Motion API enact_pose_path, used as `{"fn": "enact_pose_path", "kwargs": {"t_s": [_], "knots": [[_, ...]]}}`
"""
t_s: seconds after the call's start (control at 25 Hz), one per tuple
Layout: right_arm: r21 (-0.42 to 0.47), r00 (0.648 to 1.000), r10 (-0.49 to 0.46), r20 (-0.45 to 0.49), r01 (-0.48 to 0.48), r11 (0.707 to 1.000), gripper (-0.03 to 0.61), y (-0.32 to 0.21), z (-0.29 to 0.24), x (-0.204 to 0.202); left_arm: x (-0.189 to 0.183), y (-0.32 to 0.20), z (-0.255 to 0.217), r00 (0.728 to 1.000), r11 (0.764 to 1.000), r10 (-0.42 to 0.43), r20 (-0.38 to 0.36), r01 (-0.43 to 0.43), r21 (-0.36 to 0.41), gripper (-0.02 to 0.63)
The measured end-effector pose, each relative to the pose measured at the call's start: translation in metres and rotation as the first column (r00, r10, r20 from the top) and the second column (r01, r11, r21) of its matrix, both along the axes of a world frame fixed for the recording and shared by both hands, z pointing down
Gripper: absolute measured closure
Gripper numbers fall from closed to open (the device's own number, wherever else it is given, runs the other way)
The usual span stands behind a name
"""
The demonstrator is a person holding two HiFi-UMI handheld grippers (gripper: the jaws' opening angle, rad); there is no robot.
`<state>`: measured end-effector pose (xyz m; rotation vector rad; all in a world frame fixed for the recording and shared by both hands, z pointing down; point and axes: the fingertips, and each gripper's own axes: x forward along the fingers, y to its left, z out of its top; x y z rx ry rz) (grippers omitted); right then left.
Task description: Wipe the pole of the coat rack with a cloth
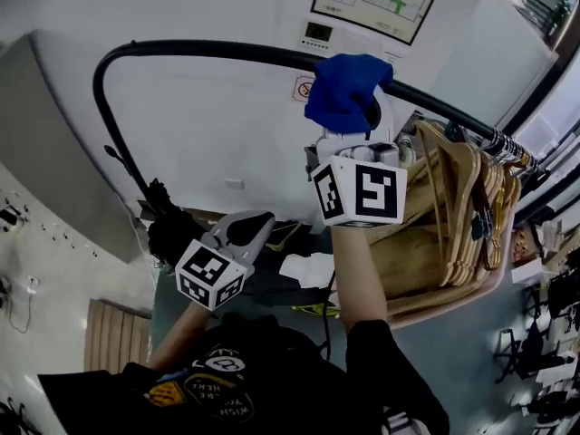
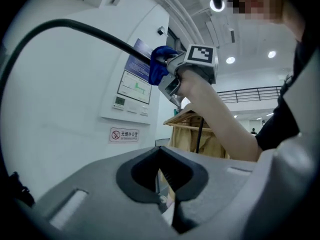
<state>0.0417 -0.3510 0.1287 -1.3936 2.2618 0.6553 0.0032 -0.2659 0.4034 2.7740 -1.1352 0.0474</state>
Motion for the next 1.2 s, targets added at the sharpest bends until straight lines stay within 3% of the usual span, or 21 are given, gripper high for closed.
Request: {"fn": "enact_pose_path", "kwargs": {"t_s": [0.2, 0.36, 0.48, 0.56, 0.72, 0.96, 1.08, 1.2], "knots": [[-0.032, 0.967, -0.208, -0.150, 0.205, 0.978, 0.554, 0.001, 0.018, -0.140, -0.065, 0.006, 0.002, 0.984, 0.984, -0.176, 0.001, 0.176, -0.009, 0.612], [-0.024, 0.935, -0.231, -0.270, 0.233, 0.972, 0.554, 0.000, 0.028, -0.237, -0.104, 0.013, -0.002, 0.966, 0.965, -0.260, -0.002, 0.260, -0.010, 0.611], [-0.032, 0.912, -0.254, -0.321, 0.257, 0.966, 0.554, -0.001, 0.030, -0.282, -0.118, 0.016, -0.004, 0.959, 0.959, -0.285, -0.001, 0.285, -0.010, 0.612], [-0.027, 0.901, -0.265, -0.343, 0.273, 0.962, 0.554, 0.000, 0.030, -0.289, -0.120, 0.015, -0.003, 0.958, 0.958, -0.287, -0.001, 0.287, -0.018, 0.612], [-0.034, 0.913, -0.283, -0.295, 0.286, 0.958, 0.554, 0.000, 0.035, -0.251, -0.113, 0.010, 0.000, 0.966, 0.966, -0.258, -0.004, 0.258, -0.032, 0.612], [-0.017, 0.968, -0.144, -0.204, 0.143, 0.990, 0.555, -0.004, 0.034, -0.114, -0.055, -0.014, -0.004, 0.997, 0.997, -0.074, -0.004, 0.074, -0.017, 0.612], [-0.051, 0.990, -0.010, -0.143, 0.003, 0.999, 0.555, -0.012, 0.044, -0.016, -0.009, -0.015, -0.006, 0.999, 0.999, 0.050, -0.016, -0.050, -0.014, 0.612], [-0.105, 0.979, 0.199, -0.041, -0.202, 0.974, 0.554, -0.028, 0.052, 0.099, 0.031, -0.015, -0.011, 0.988, 0.988, 0.153, -0.018, -0.153, 0.000, 0.612]]}}
